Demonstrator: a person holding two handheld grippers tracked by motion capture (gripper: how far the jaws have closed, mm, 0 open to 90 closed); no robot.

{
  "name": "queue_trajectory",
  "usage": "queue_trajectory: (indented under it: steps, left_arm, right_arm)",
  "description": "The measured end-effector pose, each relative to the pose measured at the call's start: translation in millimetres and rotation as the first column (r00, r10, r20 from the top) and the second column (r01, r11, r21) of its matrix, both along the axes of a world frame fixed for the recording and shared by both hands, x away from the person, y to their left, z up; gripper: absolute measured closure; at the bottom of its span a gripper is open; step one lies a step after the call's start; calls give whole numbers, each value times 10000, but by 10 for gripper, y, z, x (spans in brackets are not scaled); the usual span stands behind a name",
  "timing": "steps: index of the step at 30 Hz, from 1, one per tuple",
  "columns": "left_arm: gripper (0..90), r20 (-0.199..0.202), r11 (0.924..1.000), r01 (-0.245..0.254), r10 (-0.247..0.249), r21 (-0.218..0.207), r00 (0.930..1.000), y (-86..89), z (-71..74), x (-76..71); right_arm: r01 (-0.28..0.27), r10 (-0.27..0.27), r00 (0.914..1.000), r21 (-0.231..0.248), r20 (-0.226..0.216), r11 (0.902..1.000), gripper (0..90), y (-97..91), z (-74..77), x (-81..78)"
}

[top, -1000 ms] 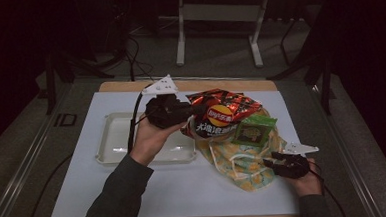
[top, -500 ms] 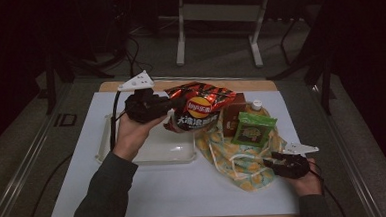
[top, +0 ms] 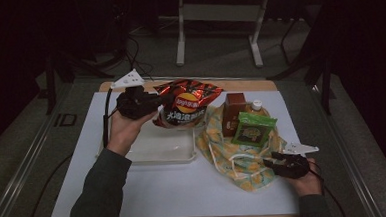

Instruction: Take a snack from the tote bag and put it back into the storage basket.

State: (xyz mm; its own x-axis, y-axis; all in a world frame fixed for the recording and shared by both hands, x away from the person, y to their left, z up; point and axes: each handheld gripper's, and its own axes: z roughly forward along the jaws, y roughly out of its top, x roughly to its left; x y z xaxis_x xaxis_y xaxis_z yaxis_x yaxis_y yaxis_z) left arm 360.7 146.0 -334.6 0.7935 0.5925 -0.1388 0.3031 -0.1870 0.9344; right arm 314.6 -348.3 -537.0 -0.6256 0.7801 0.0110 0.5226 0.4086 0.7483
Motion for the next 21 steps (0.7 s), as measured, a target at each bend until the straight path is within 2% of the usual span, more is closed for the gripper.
queue_trajectory:
  steps: [6,11,16,21]
  left_arm:
    - [890,-10,9992,-381,382,136,9993,66,-42,41]
    - [890,-53,9983,-571,571,89,9984,110,-75,84]
    - [890,-120,9973,-702,705,228,9974,124,-130,150]
    - [889,-295,9963,-850,852,102,9959,142,-216,243]
  right_arm:
    - [0,0,10000,-8,0,10000,499,1,0,-1]
    - [-6,6,10000,-3,-2,10000,498,0,0,0]
    - [2,-2,10000,-12,-8,10000,498,2,0,-2]
    - [-11,11,10000,-17,-6,10000,497,0,1,-1]
